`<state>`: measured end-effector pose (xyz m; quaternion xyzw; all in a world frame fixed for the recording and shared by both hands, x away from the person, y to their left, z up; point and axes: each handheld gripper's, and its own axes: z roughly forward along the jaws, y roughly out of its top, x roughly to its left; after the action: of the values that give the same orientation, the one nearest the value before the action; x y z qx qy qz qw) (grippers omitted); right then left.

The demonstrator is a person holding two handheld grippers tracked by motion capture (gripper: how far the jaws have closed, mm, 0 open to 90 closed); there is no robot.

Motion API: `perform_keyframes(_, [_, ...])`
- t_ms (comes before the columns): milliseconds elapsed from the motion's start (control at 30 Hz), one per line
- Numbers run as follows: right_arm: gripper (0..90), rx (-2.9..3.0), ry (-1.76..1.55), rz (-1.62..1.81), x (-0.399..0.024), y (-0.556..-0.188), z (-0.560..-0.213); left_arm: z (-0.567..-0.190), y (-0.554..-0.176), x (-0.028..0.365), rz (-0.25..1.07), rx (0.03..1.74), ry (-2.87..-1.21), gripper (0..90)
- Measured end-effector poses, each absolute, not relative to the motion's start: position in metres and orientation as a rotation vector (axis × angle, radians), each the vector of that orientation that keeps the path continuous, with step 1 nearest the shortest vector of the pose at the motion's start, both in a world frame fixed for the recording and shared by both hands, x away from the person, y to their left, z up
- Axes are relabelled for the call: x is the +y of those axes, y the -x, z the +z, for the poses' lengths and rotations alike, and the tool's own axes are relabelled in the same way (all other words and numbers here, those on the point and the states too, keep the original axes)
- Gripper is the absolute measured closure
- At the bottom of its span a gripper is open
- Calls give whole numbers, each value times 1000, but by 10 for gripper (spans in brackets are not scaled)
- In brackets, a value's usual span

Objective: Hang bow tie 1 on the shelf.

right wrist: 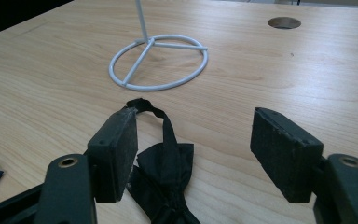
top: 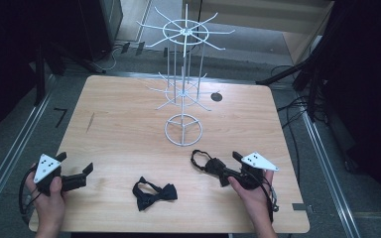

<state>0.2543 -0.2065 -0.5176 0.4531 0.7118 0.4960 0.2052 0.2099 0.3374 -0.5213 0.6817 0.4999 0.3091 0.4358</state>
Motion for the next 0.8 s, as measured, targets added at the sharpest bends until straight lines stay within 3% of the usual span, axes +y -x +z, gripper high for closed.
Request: perform_keyframes(800, [356,2083,-1119,1454,-144,-252,-511,-522,-215,344,688,1314,-1666,0])
